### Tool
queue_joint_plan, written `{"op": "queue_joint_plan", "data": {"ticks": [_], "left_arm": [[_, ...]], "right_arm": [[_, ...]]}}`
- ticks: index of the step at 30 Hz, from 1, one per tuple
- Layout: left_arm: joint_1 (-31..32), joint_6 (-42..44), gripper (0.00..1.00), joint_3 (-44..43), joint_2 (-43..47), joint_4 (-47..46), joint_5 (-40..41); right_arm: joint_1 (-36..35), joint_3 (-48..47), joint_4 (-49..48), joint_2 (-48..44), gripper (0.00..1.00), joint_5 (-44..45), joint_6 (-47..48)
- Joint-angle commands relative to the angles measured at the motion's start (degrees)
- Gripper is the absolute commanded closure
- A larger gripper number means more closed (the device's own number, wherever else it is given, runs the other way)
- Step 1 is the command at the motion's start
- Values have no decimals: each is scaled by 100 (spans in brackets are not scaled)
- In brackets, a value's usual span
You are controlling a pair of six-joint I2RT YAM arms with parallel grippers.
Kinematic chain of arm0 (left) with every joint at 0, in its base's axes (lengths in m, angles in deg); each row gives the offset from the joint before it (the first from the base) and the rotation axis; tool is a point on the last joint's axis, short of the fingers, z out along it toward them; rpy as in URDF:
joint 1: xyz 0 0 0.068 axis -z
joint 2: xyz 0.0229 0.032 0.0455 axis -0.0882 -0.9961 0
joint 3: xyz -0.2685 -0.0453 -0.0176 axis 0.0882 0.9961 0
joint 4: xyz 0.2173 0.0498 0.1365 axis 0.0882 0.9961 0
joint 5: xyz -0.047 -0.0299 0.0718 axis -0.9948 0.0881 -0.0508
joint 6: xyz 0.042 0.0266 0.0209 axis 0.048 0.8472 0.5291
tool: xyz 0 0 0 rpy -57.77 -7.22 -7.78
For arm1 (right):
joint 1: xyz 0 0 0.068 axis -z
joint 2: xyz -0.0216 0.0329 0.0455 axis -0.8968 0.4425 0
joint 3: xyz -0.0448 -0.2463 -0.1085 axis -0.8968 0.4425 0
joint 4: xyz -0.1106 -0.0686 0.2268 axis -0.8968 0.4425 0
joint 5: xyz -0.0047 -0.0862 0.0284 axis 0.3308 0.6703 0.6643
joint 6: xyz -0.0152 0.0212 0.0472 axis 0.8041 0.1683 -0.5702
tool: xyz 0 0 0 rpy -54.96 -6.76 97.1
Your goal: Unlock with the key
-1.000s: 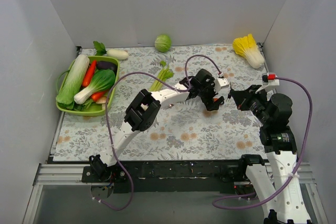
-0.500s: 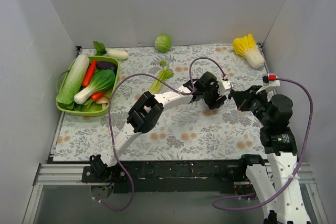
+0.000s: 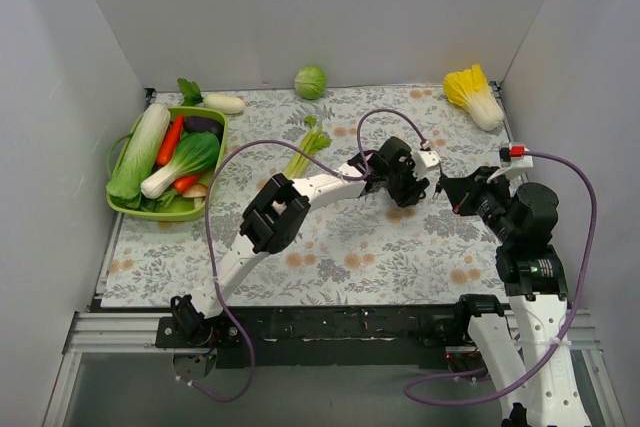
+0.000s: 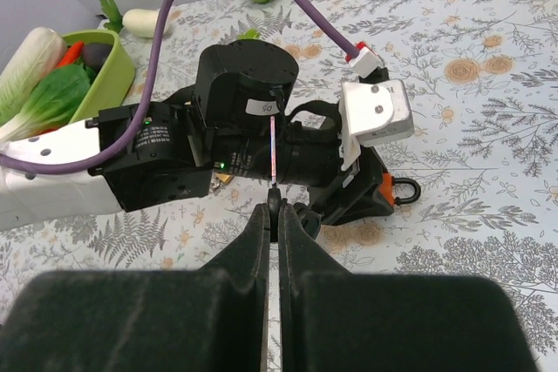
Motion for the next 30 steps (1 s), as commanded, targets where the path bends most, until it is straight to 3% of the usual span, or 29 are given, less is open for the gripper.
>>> {"op": "queue_joint_plan", "data": {"ticks": [1,6,8,12,14,18,23,26,30], "left_arm": [[-76,-789,100,172,570,249,131],[-471,-1974,100,338,1062,-146,220],[-716,-2844,100,601,1421,-531,158],[-1218,-4724,100,1655,2143,-1385,-17],[-1446,-5592,100,2578,2442,-2252,-53],[-1535,-6151,100,3755,3241,-2792,367],[-1535,-6564,100,4460,3796,-2925,615],[-1535,-6591,100,4706,4016,-2898,799],[-1535,-6617,100,4927,4245,-2898,1010]], "right_arm": [[22,-259,73,-51,99,100,309],[22,-110,310,-182,99,311,537],[22,48,267,-226,99,276,529],[22,531,-110,-236,99,-92,170],[22,865,-488,-175,99,-312,-41],[-31,1287,-1016,-113,99,-620,-481],[-268,1577,-1376,-25,99,-516,-710],[-549,1692,-1630,54,99,-358,-894],[-1425,1754,-1947,309,99,152,-1088]]}}
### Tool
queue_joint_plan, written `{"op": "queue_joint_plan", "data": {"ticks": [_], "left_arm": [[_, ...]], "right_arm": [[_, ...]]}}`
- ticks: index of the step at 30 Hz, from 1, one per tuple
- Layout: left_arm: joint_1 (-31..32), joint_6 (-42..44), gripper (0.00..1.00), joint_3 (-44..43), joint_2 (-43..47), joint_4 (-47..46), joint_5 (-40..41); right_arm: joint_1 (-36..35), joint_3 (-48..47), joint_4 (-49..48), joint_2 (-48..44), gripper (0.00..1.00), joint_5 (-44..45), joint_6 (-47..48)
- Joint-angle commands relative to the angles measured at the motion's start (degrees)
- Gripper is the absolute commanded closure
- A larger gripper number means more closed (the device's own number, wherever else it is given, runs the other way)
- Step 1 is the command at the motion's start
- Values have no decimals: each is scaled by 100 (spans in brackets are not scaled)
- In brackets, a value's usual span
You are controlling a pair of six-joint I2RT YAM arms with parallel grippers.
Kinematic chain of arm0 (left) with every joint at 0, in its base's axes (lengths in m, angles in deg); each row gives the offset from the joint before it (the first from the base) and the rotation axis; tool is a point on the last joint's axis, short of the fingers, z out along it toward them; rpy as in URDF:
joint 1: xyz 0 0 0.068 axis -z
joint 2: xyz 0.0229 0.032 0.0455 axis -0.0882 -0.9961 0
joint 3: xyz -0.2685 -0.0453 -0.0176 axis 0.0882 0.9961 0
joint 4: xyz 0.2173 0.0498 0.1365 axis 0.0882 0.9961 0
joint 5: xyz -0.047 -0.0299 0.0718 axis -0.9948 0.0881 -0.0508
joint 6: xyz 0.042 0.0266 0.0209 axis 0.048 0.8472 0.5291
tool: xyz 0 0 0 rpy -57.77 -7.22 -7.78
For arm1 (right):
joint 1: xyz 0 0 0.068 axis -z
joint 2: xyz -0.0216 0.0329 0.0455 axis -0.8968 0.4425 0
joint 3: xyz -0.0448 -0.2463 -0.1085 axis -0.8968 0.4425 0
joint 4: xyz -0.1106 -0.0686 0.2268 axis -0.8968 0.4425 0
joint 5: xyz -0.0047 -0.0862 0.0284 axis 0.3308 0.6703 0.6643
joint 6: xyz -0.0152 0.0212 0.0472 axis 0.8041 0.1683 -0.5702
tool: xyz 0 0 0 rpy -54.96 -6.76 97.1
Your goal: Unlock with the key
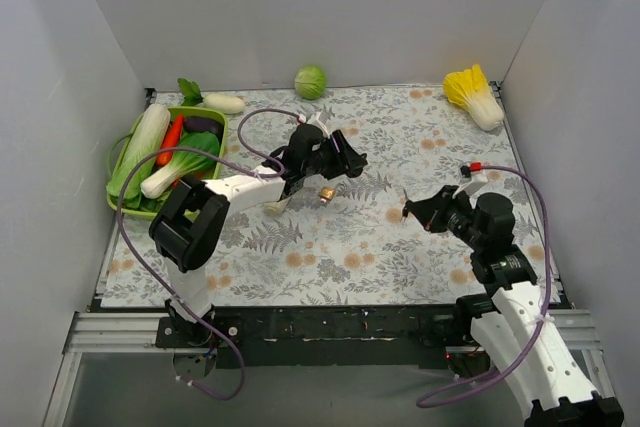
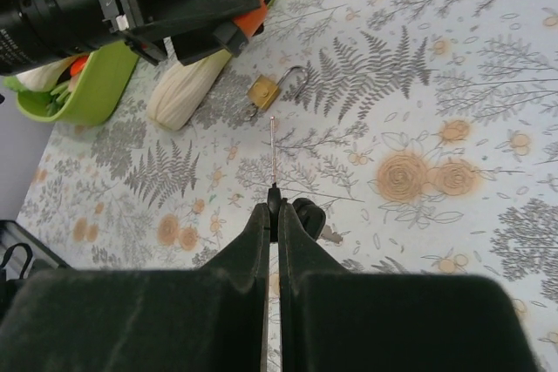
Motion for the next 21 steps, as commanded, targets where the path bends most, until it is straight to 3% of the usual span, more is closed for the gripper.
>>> {"op": "queue_joint_plan", "data": {"ticks": [1,14,21], "left_arm": [[-49,-255,100,219,632,-293,374],[-49,-510,100,1880,1915,-741,1482],[-49,-641,100,2074,2179,-697,1465]], "right_arm": [[-879,36,-785,341,99,572,-365],[-3164,-384,-2296,2460,99,1908,-989],[-3702,-868,-2763,3454,99,2673,-937]]}}
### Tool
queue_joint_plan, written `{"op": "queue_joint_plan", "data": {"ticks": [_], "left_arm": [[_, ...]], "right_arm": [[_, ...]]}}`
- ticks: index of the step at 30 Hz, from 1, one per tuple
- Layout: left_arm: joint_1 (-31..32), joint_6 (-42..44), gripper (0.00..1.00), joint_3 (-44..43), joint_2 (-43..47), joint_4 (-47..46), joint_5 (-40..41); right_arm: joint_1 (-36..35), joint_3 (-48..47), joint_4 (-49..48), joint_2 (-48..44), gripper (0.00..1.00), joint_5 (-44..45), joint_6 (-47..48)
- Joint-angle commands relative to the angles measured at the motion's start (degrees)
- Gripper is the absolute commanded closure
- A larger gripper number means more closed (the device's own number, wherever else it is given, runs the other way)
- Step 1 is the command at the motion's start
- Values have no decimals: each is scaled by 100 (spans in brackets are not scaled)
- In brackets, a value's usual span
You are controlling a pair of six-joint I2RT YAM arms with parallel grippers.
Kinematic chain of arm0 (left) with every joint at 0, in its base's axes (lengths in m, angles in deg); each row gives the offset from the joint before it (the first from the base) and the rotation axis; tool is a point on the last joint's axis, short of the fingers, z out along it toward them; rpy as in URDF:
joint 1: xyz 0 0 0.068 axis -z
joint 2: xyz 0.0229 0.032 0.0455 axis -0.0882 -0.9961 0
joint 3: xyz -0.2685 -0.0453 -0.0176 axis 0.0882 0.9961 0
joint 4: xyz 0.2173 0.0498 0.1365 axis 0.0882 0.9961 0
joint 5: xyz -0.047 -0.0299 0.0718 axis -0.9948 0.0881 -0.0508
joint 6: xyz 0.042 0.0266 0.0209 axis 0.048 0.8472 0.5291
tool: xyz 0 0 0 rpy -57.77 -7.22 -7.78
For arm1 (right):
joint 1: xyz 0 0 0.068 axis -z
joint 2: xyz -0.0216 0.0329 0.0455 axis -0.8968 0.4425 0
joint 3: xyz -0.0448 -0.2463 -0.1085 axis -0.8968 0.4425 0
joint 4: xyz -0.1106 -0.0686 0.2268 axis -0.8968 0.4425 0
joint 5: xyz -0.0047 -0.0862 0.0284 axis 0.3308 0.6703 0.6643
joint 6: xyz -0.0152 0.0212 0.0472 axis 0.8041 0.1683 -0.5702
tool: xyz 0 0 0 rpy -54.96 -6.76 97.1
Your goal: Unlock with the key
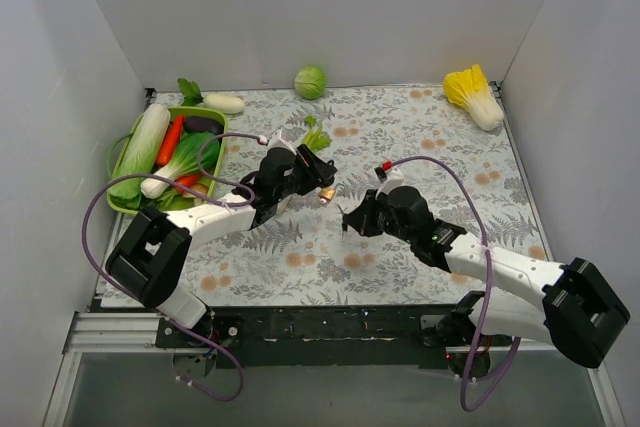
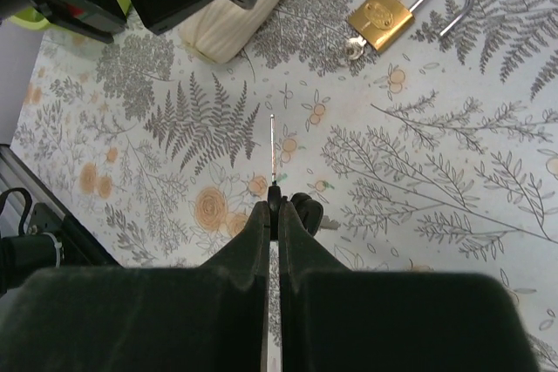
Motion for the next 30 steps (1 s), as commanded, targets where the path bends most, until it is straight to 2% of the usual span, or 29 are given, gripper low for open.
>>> {"op": "queue_joint_plan", "data": {"ticks": [1,10,22,30], "left_arm": [[-10,-154,100,17,409,-319,66],[-10,-119,100,123,391,-398,109],[16,-58,100,149,435,-390,162],[34,-31,100,158,444,-363,250]], "right_arm": [[-192,-530,-791,405,99,671,25],[-254,-952,-1038,845,99,839,113],[-254,-1339,-906,1250,99,865,140],[-280,-1401,-678,1267,99,1330,-27]]}}
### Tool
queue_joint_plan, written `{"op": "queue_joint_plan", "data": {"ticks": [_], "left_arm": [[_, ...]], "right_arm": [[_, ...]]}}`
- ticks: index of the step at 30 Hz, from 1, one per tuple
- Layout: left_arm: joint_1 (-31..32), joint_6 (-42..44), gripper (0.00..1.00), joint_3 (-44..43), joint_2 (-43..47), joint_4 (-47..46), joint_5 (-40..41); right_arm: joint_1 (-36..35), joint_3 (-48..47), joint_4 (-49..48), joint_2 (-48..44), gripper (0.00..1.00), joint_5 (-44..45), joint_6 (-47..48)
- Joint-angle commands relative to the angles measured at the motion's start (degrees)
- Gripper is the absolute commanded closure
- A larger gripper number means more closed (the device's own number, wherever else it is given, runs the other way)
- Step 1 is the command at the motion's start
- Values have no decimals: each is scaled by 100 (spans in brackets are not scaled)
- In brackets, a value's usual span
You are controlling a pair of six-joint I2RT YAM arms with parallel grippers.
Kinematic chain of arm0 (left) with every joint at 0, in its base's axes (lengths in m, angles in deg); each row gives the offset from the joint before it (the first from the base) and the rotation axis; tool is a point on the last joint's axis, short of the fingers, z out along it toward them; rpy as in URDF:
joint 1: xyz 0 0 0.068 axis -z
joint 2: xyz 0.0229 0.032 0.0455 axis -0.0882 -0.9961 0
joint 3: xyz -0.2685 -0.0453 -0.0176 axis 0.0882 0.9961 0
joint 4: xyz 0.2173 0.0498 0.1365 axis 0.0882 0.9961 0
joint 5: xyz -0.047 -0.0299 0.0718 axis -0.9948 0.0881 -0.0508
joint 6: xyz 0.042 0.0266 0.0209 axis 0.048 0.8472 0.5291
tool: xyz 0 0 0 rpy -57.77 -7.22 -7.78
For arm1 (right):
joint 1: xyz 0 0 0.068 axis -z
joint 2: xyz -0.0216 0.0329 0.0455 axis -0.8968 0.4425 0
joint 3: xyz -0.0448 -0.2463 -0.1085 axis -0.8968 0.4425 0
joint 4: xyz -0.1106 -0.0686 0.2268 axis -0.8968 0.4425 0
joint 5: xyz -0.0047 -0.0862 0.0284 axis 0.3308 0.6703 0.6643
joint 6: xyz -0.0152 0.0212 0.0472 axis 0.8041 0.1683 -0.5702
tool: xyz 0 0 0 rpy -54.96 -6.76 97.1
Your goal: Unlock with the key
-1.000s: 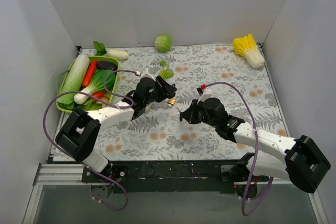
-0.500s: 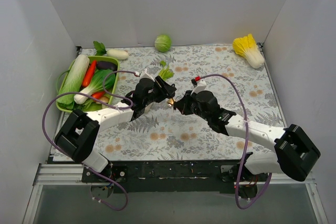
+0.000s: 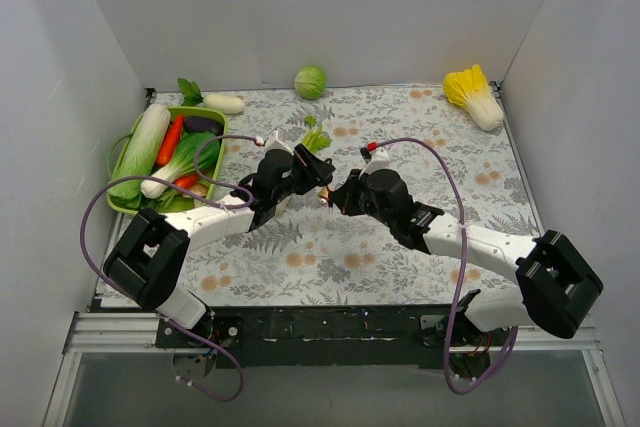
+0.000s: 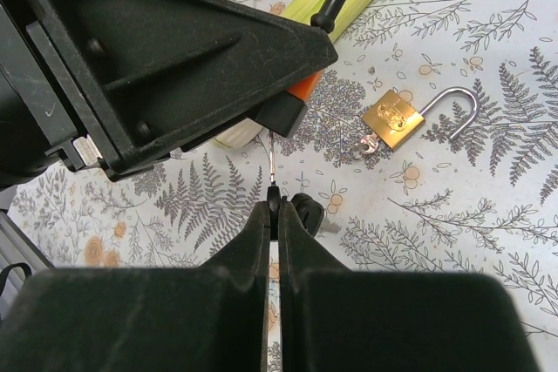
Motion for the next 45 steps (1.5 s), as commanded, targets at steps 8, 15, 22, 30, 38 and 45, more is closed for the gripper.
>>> {"op": "queue_joint_plan", "data": {"ticks": [8,15,22,30,38,45], "left_arm": [[96,71,100,1,344,-158,117],[201,63,100,0,405,-131,126],[350,-131,100,97,423,-157,117],[552,-315,100,255,510,-175,231],[834,-368,100,554,783,-421,591],[1036,-429,100,660,915,-448,741]], "right_arm": [[-81,-367,-50,30,99,1007,30],[-99,-692,-41,372,99,1096,302],[-108,-737,-471,549,99,1104,364],[-108,-570,-937,426,99,1359,329],[-90,-482,-1420,478,99,1255,355],[-55,-491,-1482,514,99,1131,356]]}}
